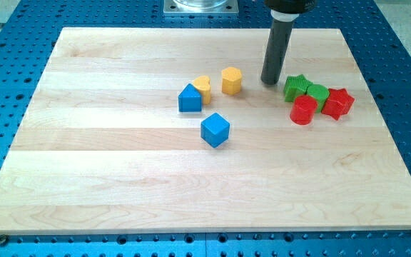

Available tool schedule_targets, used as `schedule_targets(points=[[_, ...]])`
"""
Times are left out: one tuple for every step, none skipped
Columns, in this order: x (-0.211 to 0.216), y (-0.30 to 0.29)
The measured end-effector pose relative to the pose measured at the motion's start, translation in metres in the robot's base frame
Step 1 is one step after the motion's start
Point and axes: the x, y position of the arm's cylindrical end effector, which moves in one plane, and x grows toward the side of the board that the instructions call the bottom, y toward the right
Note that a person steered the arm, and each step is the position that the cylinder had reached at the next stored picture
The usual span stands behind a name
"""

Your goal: Move the yellow hexagon to the bottom left of the board

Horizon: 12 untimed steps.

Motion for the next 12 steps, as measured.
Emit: schedule_targets(points=[[0.0, -0.006], [0.007, -0.045], [0.006, -0.063], [0.006, -0.07], [0.014, -0.075], [0.028, -0.104], [0.028, -0.155], [0.013, -0.194], [-0.02, -0.188], [-0.04, -0.211], [-0.039, -0.225], [-0.002, -0.289]])
